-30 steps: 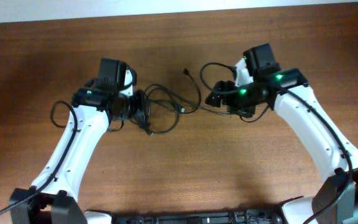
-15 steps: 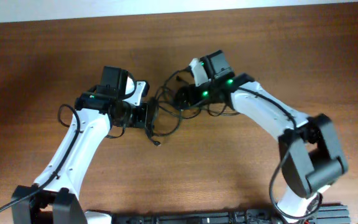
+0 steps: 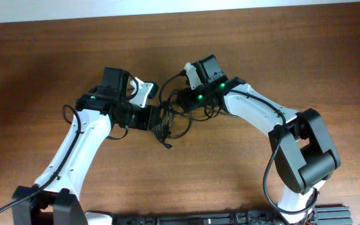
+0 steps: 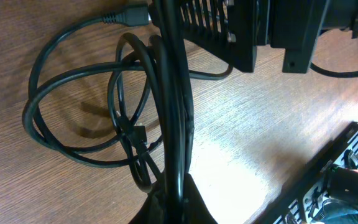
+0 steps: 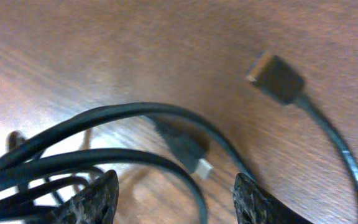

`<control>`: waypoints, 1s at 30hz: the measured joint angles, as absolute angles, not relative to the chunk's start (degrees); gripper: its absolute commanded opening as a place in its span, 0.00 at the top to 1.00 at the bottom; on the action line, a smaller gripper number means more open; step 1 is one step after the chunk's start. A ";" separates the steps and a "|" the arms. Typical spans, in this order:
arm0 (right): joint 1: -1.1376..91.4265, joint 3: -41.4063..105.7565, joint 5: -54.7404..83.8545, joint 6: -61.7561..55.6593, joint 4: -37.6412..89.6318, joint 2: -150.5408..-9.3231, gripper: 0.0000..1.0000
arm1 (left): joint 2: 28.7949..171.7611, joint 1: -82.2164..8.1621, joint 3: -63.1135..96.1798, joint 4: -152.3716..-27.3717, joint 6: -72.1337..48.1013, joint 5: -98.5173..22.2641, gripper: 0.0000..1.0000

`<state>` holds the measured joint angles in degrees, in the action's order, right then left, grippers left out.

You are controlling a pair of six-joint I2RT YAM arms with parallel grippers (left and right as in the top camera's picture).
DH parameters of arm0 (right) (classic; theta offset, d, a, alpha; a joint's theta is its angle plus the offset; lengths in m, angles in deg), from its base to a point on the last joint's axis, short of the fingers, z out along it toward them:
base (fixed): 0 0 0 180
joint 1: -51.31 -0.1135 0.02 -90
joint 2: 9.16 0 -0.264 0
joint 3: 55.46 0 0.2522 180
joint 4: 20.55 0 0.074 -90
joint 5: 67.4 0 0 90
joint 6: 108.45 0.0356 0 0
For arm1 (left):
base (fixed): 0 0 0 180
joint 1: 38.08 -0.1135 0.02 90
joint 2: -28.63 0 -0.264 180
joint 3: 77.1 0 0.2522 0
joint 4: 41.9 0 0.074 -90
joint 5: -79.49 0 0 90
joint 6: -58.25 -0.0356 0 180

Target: Untangle cables

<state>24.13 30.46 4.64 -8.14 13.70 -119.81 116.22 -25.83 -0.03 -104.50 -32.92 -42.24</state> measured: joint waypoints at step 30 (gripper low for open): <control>56.78 30.39 12.01 -1.91 26.20 -102.52 0.96 | 116.22 -25.76 -0.25 -103.54 -28.24 -28.20 1.00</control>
<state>56.78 30.39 12.01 -1.91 26.20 -102.52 116.22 -25.76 -0.25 -103.54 -28.24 -28.20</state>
